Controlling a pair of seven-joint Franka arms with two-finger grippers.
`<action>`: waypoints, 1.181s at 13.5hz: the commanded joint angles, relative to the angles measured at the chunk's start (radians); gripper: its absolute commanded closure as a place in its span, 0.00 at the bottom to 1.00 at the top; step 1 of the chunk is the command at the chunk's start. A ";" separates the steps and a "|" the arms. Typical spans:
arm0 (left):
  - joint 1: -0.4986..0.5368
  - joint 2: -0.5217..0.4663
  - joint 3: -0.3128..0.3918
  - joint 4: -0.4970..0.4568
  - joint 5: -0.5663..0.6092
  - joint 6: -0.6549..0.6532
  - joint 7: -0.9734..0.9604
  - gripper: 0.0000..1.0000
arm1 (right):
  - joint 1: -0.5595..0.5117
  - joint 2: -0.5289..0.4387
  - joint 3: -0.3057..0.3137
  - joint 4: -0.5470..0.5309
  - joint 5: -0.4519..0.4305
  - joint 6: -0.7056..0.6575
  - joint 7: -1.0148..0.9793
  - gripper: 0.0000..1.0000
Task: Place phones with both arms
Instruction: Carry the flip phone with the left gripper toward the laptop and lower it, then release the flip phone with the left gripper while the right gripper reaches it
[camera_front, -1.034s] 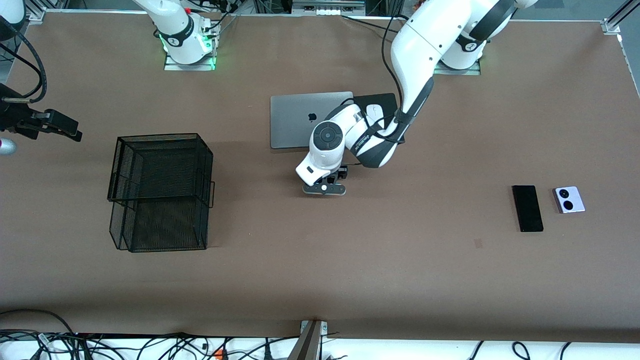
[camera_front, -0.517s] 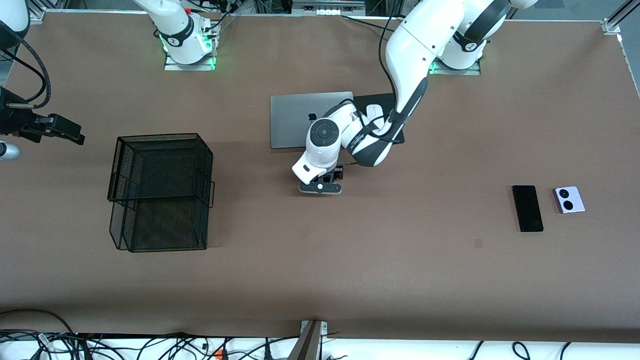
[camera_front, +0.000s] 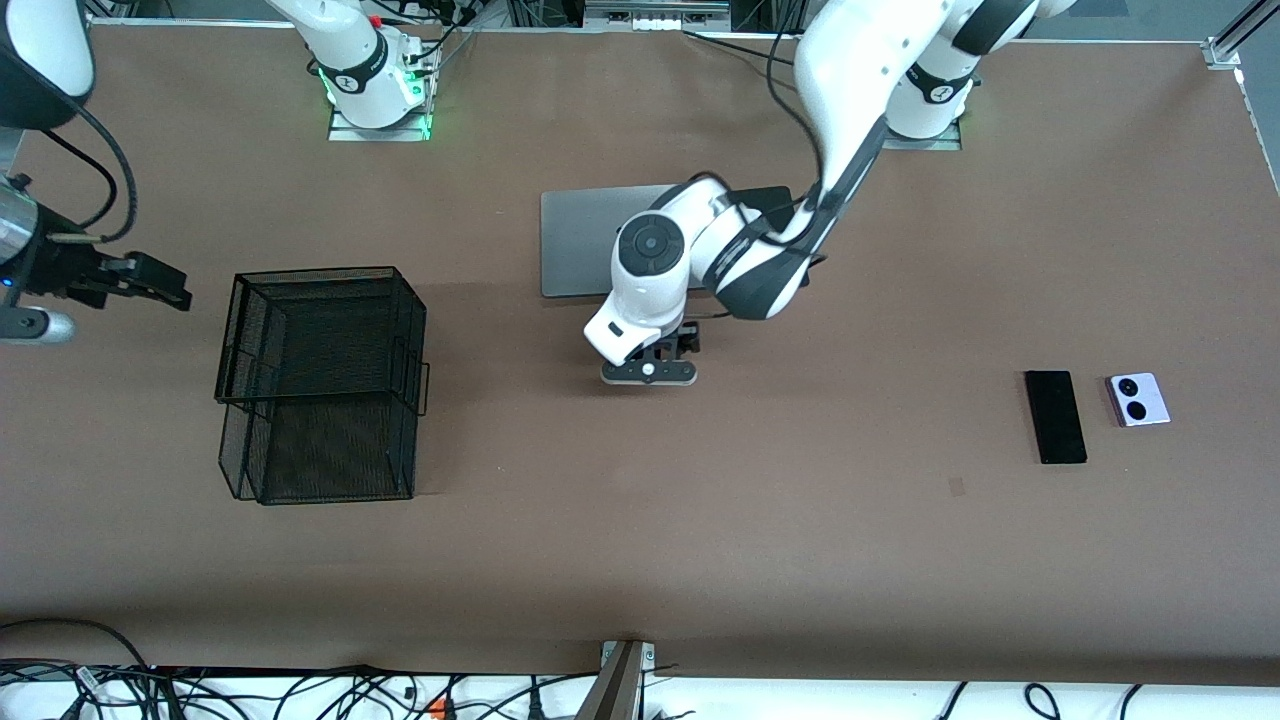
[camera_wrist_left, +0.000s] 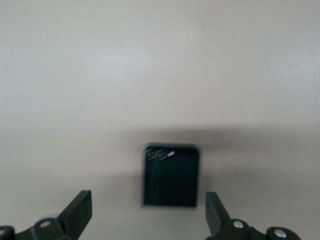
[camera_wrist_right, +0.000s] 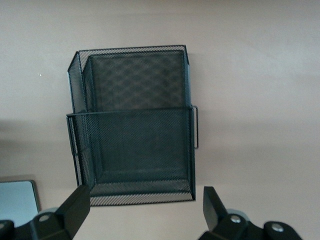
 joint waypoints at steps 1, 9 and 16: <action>0.052 -0.157 0.003 -0.037 0.018 -0.172 -0.009 0.00 | -0.007 0.024 0.064 -0.001 -0.010 0.030 0.101 0.00; 0.439 -0.430 -0.007 -0.037 0.002 -0.506 0.413 0.00 | 0.001 0.151 0.416 -0.001 -0.178 0.193 0.501 0.00; 0.652 -0.464 -0.010 -0.040 -0.002 -0.596 0.626 0.00 | 0.192 0.358 0.562 0.010 -0.313 0.377 0.930 0.00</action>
